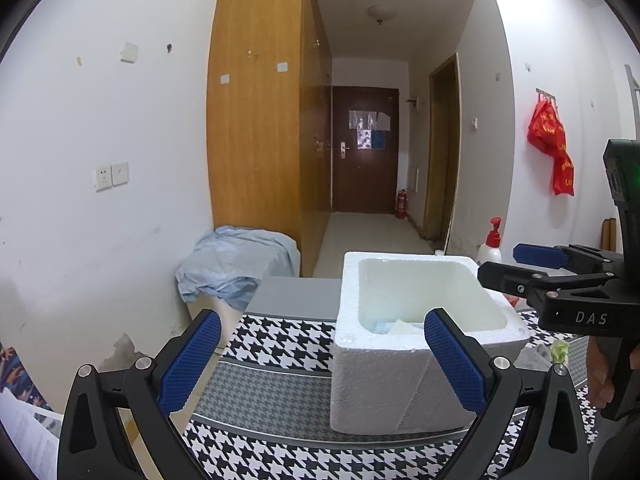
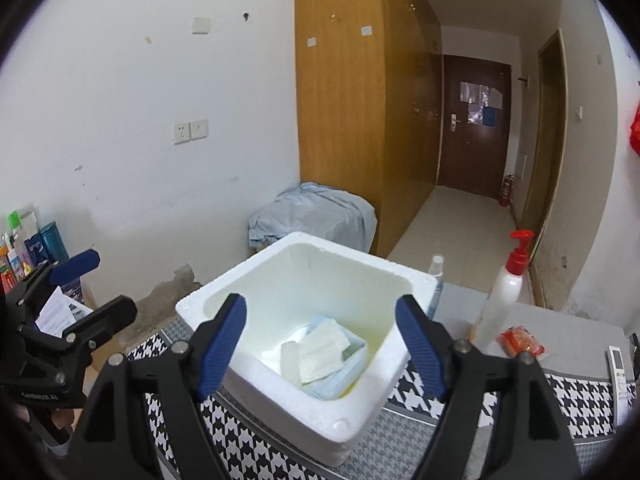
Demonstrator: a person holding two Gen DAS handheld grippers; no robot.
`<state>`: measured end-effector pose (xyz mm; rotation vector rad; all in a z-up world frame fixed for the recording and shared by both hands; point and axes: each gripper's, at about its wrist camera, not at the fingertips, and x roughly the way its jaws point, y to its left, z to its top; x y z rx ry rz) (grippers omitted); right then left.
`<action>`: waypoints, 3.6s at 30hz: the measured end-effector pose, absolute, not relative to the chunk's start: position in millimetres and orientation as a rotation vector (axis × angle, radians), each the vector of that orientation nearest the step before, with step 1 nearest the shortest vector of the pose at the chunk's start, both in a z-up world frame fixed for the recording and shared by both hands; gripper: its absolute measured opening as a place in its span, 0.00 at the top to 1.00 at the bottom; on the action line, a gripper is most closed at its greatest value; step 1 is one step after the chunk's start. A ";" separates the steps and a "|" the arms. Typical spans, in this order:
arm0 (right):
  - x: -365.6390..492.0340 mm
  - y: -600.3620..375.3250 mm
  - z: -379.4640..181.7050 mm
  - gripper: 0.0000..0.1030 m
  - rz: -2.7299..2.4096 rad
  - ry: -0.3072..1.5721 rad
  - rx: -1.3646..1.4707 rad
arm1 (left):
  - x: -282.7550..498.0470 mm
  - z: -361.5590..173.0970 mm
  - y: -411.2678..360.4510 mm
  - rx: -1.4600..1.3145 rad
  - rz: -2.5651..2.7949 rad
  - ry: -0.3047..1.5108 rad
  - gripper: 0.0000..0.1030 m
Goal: Organize soft objects
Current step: 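Open the right tool to drop the foam roller into the foam box, then move both tools back toward the grey cloth and green packet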
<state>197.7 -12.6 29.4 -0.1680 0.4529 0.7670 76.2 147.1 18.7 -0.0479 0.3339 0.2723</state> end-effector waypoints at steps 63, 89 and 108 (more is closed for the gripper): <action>152.8 -205.8 22.4 0.01 0.447 0.308 -0.036 | 106.8 33.1 -17.1 0.056 -0.065 0.315 0.01; 150.8 -228.3 -10.0 0.01 0.392 0.356 -0.025 | 118.7 -0.6 -40.9 0.032 -0.147 0.366 0.01; 160.5 -235.7 -41.9 0.01 0.363 0.440 -0.030 | 136.5 -32.7 -57.3 0.054 -0.167 0.464 0.01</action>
